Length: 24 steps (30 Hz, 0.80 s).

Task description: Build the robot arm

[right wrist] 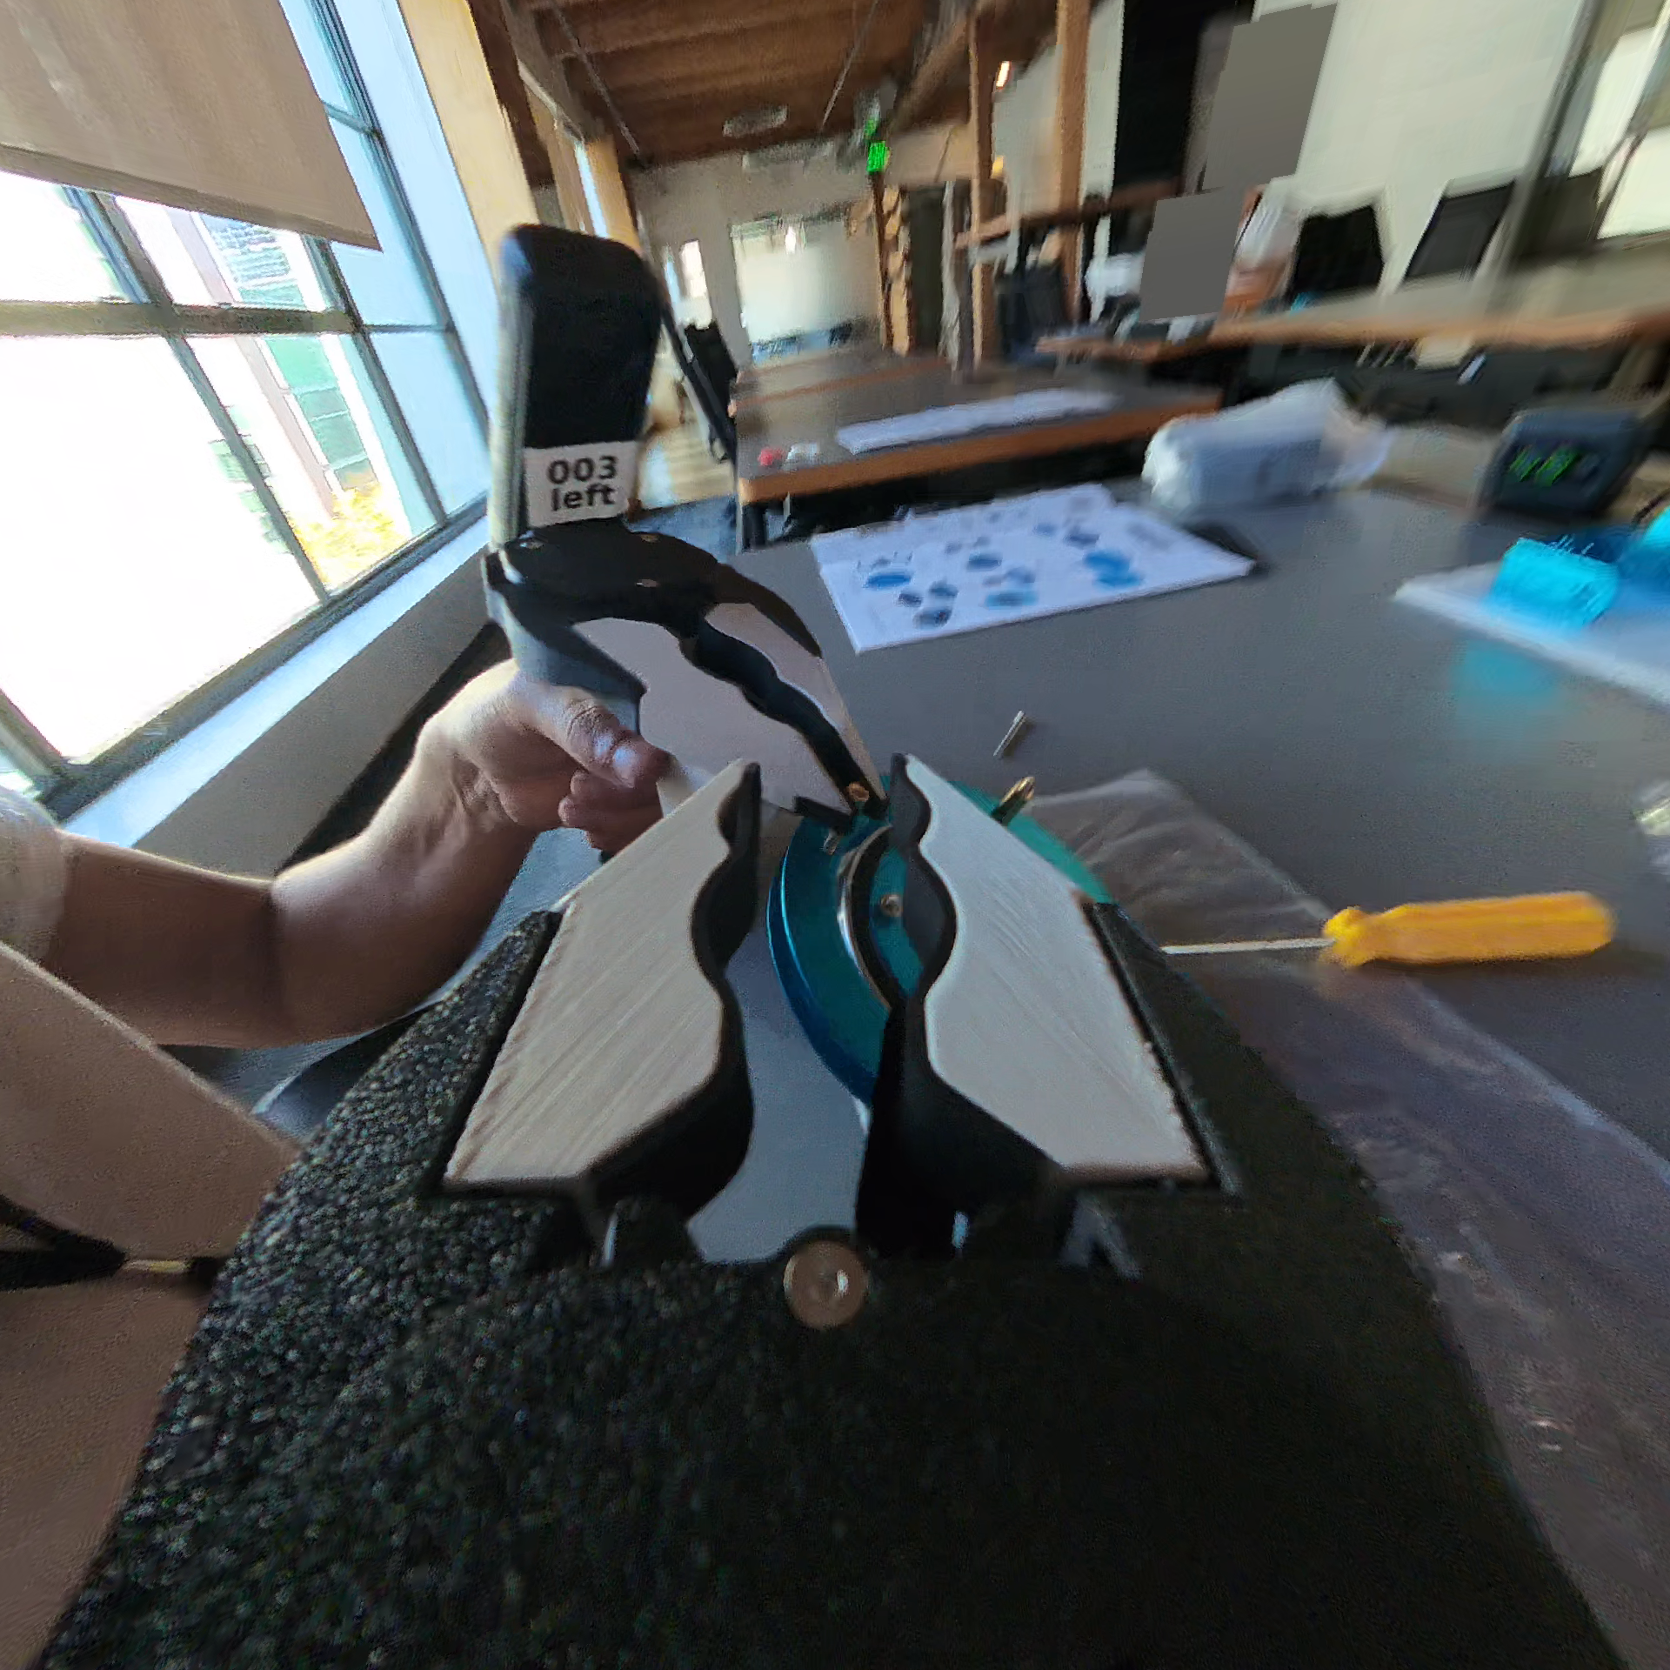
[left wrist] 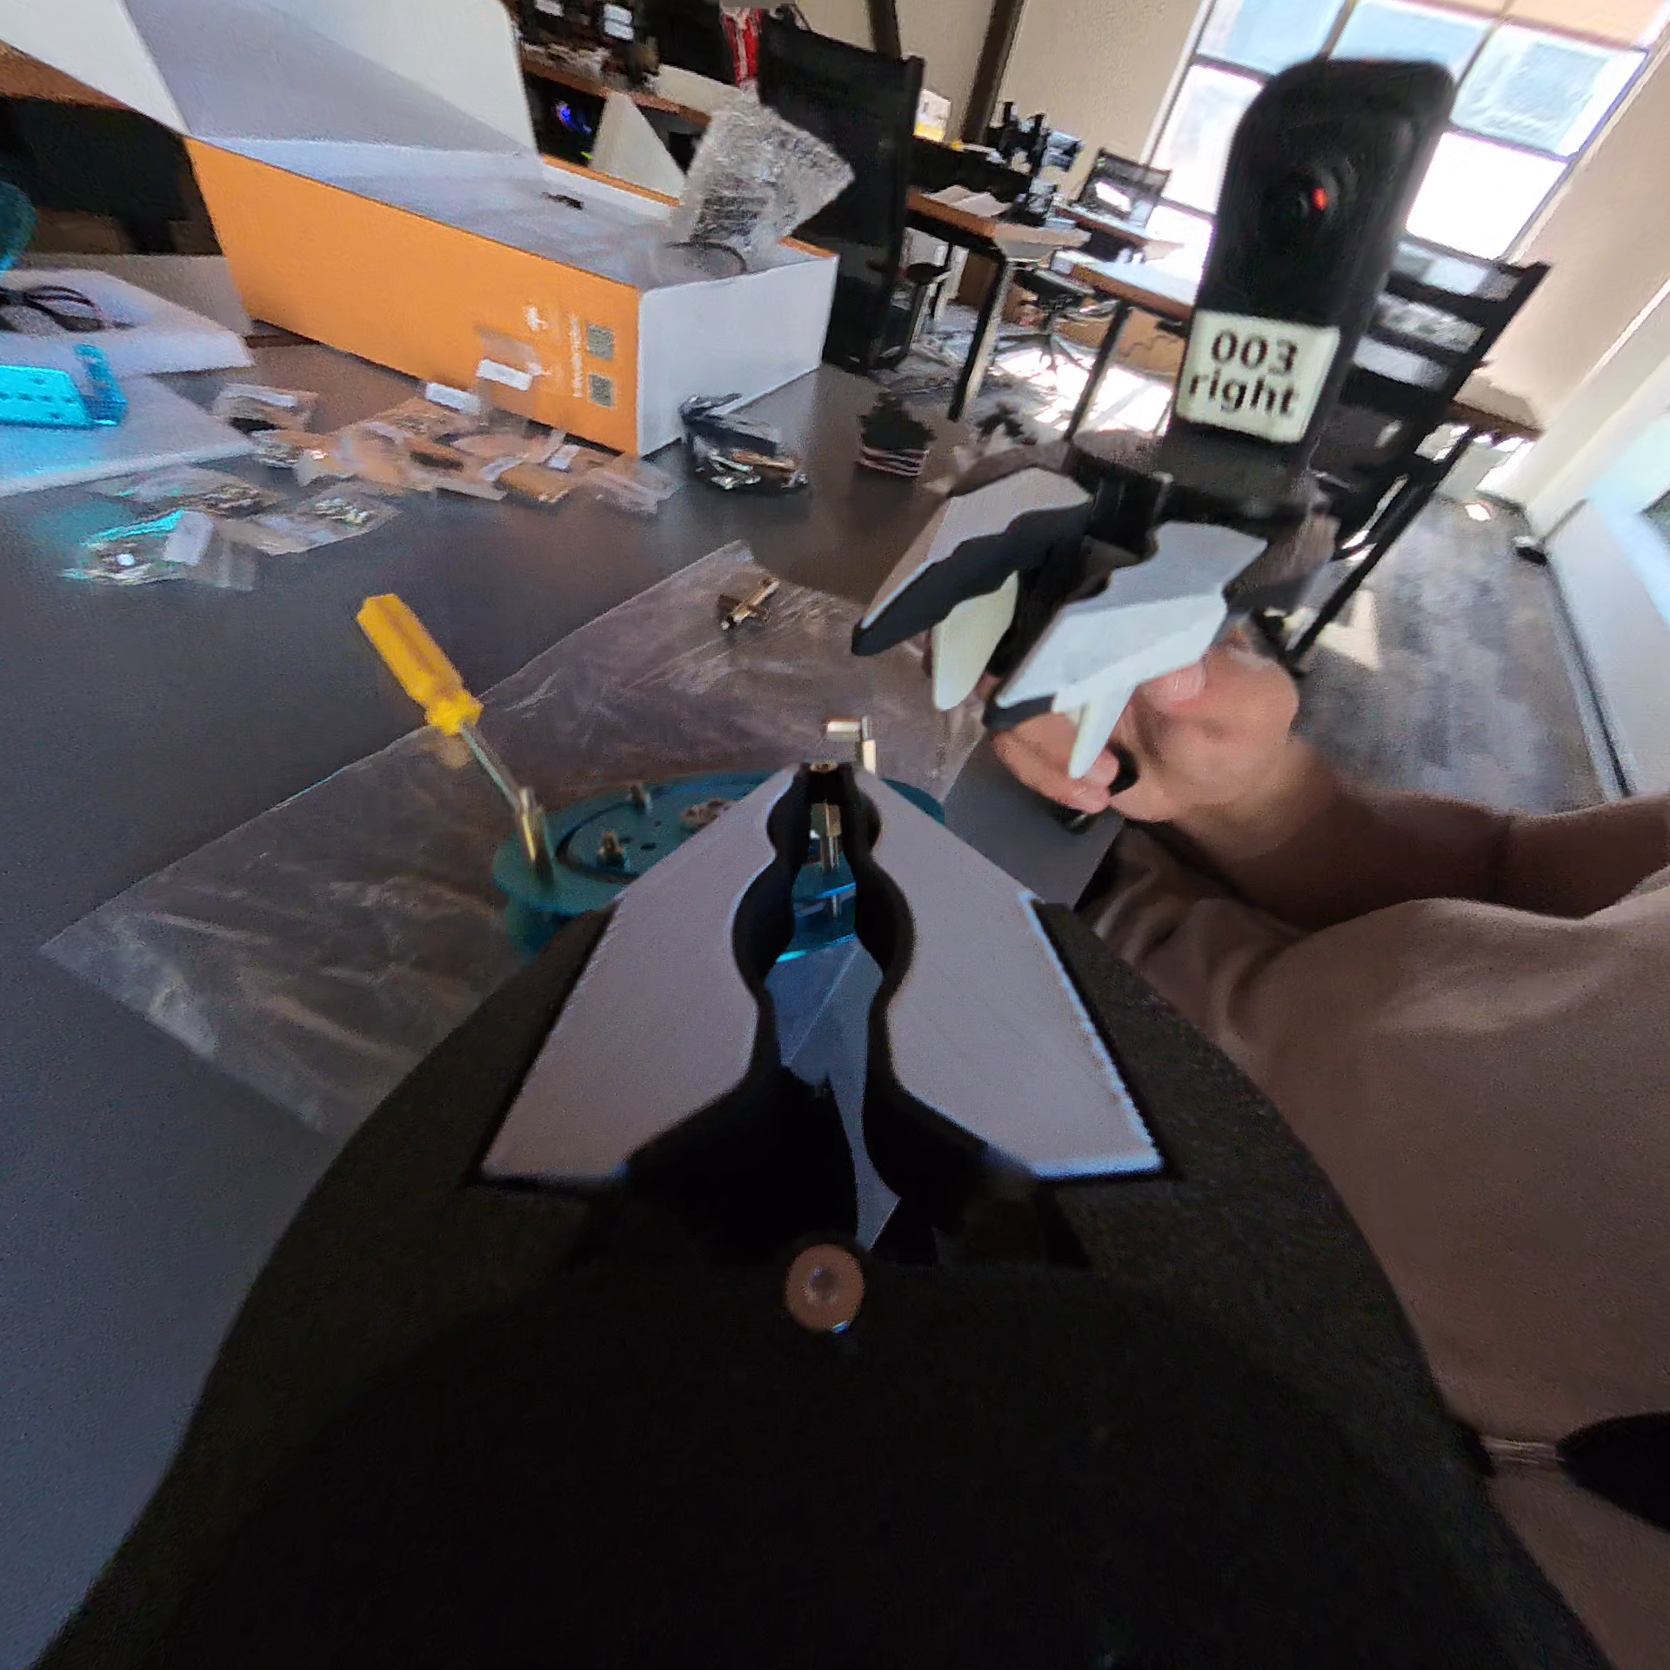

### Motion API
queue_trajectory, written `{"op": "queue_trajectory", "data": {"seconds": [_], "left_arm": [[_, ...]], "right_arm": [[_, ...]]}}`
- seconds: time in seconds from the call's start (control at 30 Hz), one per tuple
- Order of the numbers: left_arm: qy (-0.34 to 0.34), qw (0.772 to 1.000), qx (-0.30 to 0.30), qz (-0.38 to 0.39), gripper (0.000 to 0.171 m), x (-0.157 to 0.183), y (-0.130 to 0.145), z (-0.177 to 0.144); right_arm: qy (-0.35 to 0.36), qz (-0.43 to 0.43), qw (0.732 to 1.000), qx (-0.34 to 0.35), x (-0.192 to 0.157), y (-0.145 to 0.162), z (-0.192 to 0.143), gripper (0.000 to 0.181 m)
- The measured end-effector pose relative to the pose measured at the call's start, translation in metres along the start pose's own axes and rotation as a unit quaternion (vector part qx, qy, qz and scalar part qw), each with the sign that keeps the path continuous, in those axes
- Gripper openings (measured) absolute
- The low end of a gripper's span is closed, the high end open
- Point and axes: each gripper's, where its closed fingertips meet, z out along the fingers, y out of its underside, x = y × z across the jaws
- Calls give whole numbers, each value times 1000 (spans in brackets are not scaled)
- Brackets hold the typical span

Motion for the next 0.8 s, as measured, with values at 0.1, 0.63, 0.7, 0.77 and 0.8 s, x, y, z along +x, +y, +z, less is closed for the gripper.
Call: {"op": "queue_trajectory", "data": {"seconds": [0.1,0.63,0.7,0.77,0.8], "left_arm": [[51,997,-25,-45,5,4,-18,13],[126,972,-92,-175,4,-6,-43,59],[124,973,-99,-167,5,-8,-43,59],[131,971,-107,-167,5,-9,-44,60],[135,970,-108,-169,5,-10,-45,61]], "right_arm": [[59,-123,990,23,-4,-13,-10,32],[212,-182,953,-116,49,18,-14,19],[230,-200,946,-113,52,16,-17,13],[226,-197,947,-117,52,16,-18,12],[220,-186,951,-116,53,16,-18,12]]}}
